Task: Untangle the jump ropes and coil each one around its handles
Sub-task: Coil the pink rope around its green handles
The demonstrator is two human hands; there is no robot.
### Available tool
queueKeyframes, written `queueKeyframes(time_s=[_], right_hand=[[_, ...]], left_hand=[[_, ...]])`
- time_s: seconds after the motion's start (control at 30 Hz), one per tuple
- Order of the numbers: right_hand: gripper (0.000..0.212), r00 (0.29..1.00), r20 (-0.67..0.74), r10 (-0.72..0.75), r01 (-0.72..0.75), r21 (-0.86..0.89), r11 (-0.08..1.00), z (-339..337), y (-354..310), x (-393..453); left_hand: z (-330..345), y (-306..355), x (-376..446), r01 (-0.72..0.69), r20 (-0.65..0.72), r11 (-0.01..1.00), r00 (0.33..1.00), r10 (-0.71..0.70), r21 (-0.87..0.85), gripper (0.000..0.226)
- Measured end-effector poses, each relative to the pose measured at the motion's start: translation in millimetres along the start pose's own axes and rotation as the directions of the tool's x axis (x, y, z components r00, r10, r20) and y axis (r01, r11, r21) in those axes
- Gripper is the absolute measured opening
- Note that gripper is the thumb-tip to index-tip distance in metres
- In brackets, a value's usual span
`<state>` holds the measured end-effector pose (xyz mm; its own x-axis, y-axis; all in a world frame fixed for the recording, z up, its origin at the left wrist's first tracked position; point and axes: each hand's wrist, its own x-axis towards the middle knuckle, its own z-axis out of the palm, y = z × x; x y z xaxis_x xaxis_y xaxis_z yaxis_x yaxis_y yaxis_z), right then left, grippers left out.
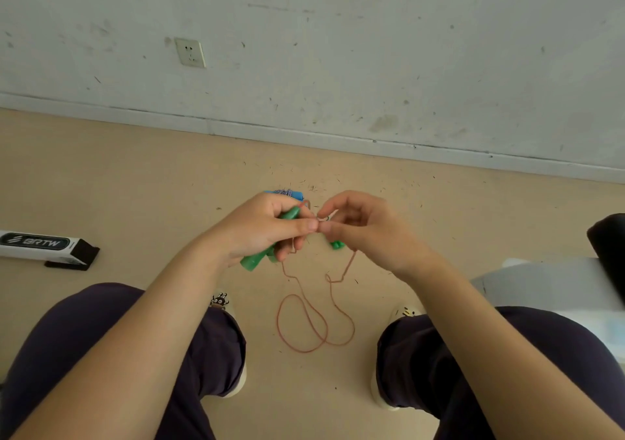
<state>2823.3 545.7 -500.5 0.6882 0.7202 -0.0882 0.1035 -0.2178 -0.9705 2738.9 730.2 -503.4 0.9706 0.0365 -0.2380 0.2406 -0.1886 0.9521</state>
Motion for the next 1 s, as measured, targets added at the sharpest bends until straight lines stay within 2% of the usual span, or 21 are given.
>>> queueKeyframes(time_s=[0.07,0.17,0.23,0.33,0.47,0.57,0.67,0.73,0.9,1.0], right_hand=[[0.003,0.995,-0.098,-0.017,0.013,-0.041,0.999,-6,0,3],[0.011,0.957,-0.288,-0.027,0.014,-0.045,0.999,-22,-1,4],[0.01,0.943,-0.332,-0.023,0.021,-0.011,1.0,-28,-3,3],[0.003,0.973,-0.232,0.002,0.002,0.018,1.0,-21,-7,0],[0.014,0.999,-0.003,0.032,-0.032,-0.038,0.999,-3,-3,-1],[0.013,1.0,-0.013,0.025,-0.026,-0.125,0.992,-6,-2,0],[0.004,0.995,-0.102,0.003,-0.016,-0.124,0.992,-20,0,1],[0.006,0.995,-0.103,-0.012,-0.001,-0.124,0.992,-23,2,1],[0.029,0.992,0.124,0.026,-0.019,-0.058,0.998,-12,1,0],[0.023,0.984,0.174,0.043,-0.036,-0.047,0.998,-7,2,-1]], left_hand=[[-5,1,1,0.012,-0.031,1.0,0.999,-0.013,-0.013,0.011],[-15,-1,1,0.009,-0.091,1.0,0.996,-0.01,-0.004,0.009],[-17,-3,1,0.02,-0.095,1.0,0.995,-0.02,-0.001,0.01],[-11,-3,0,0.031,-0.065,0.999,0.997,-0.032,-0.023,0.01],[0,-2,0,0.011,0.008,0.999,1.0,-0.011,-0.05,0.016],[-3,-1,-1,0.029,0.049,1.0,0.998,-0.028,-0.006,0.018],[-9,0,-3,0.052,0.072,0.999,0.996,-0.052,0.003,0.015],[-9,2,-3,0.067,0.11,0.998,0.992,-0.067,0.004,0.018],[1,8,-8,0.068,0.286,0.996,0.955,-0.08,0.049,0.026],[2,10,-8,0.075,0.308,0.995,0.947,-0.092,0.068,0.025]])
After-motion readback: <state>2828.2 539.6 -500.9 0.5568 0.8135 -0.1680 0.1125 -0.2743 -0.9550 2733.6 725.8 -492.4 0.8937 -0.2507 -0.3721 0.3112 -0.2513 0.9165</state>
